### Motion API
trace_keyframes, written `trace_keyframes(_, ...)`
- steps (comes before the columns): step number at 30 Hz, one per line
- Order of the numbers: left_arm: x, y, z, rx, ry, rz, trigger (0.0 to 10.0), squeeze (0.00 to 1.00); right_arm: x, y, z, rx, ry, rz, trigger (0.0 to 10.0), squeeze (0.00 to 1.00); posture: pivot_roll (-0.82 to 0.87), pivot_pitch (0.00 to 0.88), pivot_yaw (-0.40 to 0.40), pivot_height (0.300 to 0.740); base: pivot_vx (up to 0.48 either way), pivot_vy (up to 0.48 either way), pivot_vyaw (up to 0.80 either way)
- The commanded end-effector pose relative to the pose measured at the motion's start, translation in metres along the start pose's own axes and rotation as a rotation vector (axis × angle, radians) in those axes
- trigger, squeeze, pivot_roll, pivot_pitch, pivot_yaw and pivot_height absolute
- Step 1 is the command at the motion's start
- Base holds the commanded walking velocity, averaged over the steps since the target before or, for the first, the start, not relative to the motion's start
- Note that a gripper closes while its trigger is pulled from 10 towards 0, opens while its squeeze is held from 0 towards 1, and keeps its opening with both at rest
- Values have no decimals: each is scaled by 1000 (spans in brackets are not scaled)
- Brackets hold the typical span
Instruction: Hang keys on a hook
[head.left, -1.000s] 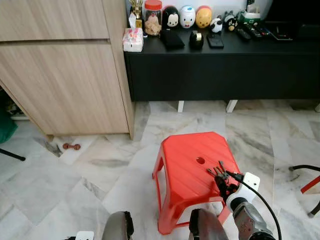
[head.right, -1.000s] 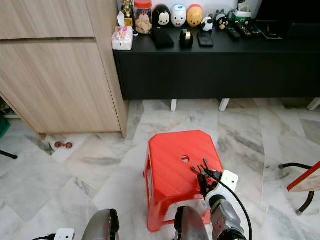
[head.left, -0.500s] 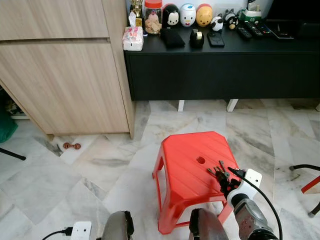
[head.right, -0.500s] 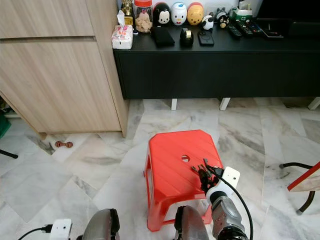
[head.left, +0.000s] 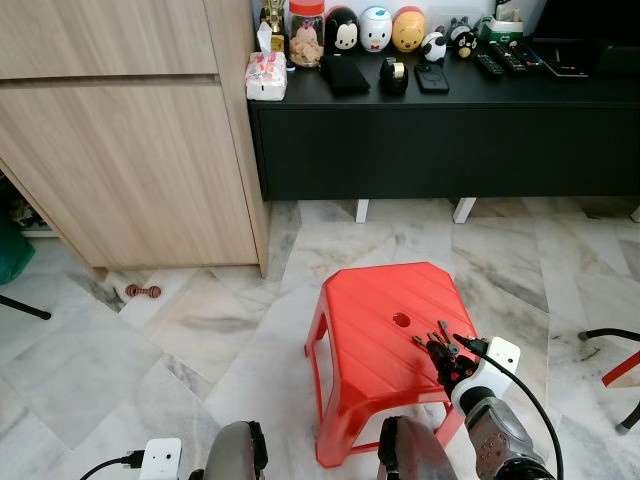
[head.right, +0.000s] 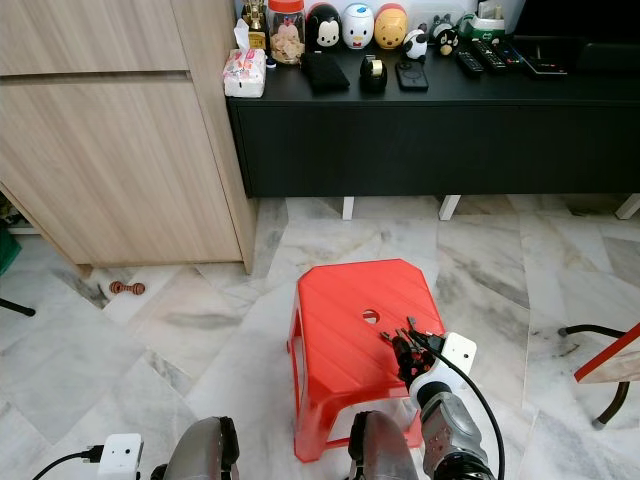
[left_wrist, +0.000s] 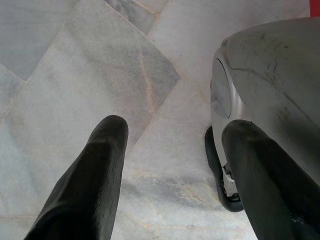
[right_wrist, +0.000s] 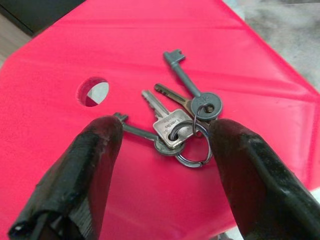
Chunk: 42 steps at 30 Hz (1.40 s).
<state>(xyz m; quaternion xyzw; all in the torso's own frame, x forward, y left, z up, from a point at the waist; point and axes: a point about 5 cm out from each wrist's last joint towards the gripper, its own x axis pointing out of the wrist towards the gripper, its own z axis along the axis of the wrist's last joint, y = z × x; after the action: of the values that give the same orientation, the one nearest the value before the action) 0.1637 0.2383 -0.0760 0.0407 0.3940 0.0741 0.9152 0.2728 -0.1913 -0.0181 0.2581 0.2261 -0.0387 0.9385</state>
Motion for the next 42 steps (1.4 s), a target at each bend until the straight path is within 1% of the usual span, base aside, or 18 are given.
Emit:
trace_keyframes(1, -2, 1, -6, 4, 19, 5, 10000, 0, 1, 2, 2, 9, -18, 11, 10000, 0, 83, 108, -49, 596, 0, 0, 0)
trace_keyframes(11, -2, 1, -6, 4, 19, 1, 10000, 0, -1, 4, -3, 16, -21, 26, 10000, 0, 83, 109, -49, 596, 0, 0, 0)
trace_keyframes(17, -2, 0, -6, 5, 21, 0, 10000, 0, -4, 7, -5, 43, -70, 48, 10000, 0, 79, 106, -52, 596, 0, 0, 0)
trace_keyframes(25, -2, -1, -6, 7, 23, -3, 10000, 0, -9, 5, -17, 65, -41, 50, 10000, 0, 76, 106, -52, 596, 0, 0, 0)
trace_keyframes(27, -1, -2, -6, 5, 23, -2, 10000, 0, -10, 1, -19, 66, -25, 28, 10000, 0, 77, 106, -54, 596, 0, 0, 0)
trace_keyframes(29, -1, -2, -6, 4, 24, -2, 10000, 0, -10, 0, -19, 69, -24, 8, 10000, 0, 80, 105, -56, 596, 0, 0, 0)
trace_keyframes(30, -1, -2, -6, 5, 25, -1, 10000, 0, -8, -2, -15, 96, -35, -13, 10000, 0, 79, 104, -55, 596, 0, 0, 0)
trace_keyframes(32, -1, -1, -6, 7, 26, 0, 10000, 0, -7, -1, -12, 104, -46, -15, 10000, 0, 78, 104, -55, 596, 0, 0, 0)
trace_keyframes(37, -1, -1, -5, 10, 26, 2, 10000, 0, -3, 3, -6, 93, -48, 0, 10000, 0, 79, 101, -54, 596, 0, 0, 0)
trace_keyframes(42, -1, -1, -4, 14, 26, 6, 10000, 0, -1, 5, -6, 90, -33, -5, 10000, 0, 82, 101, -53, 596, 0, 0, 0)
